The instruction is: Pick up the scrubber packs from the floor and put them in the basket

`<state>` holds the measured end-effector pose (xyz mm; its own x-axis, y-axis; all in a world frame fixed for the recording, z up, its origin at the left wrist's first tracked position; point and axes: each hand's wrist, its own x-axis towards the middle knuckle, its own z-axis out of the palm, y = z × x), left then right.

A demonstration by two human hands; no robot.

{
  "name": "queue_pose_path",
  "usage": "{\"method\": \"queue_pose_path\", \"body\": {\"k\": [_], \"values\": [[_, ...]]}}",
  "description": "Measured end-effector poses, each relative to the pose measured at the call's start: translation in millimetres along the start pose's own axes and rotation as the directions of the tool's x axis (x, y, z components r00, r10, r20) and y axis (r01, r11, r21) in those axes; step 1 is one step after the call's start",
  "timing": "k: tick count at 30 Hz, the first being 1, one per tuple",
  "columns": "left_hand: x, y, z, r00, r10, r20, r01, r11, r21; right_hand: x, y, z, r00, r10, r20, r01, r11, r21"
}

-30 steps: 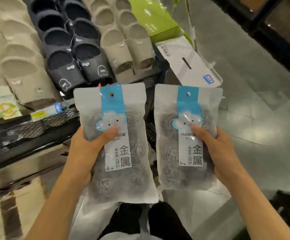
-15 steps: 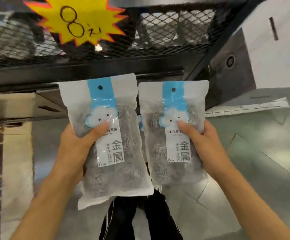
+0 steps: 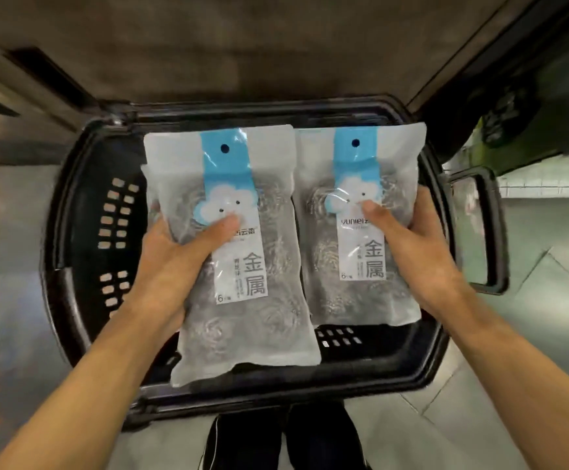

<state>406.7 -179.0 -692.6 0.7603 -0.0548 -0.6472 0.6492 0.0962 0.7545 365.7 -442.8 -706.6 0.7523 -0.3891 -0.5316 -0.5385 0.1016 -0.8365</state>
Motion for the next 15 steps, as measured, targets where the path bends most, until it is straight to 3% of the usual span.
{"method": "queue_pose_path", "body": {"k": [5,7,9,10,12,13,15], "values": [[3,-8,-9,0.999,-0.022,-0.024,0.022,1.0,0.011,24,40,10,0.999,0.044,-0.027,-0.048,0.987,-0.157],[5,-6,-12,0.999,-0.028,-0.031,0.029,0.999,0.034,27,43,14,0.998,0.004,-0.065,-0.027,0.935,-0.355],[7,-2,-14,0.999,-0.039,-0.024,0.04,0.998,0.047,27,46,18,0.981,-0.166,-0.105,0.062,0.771,-0.634],[7,0,-14,0.999,-0.042,-0.018,0.042,0.998,0.048,27,47,20,0.951,-0.298,-0.087,0.129,0.634,-0.763],[10,2,-16,0.998,-0.054,-0.018,0.054,0.997,0.045,27,47,24,0.874,-0.485,0.032,0.229,0.352,-0.907],[12,3,-17,0.998,-0.058,-0.02,0.059,0.997,0.048,27,45,26,0.84,-0.539,0.071,0.247,0.262,-0.933],[16,1,-20,0.997,-0.071,-0.019,0.073,0.995,0.065,28,37,25,0.818,-0.565,0.109,0.275,0.218,-0.937]]}}
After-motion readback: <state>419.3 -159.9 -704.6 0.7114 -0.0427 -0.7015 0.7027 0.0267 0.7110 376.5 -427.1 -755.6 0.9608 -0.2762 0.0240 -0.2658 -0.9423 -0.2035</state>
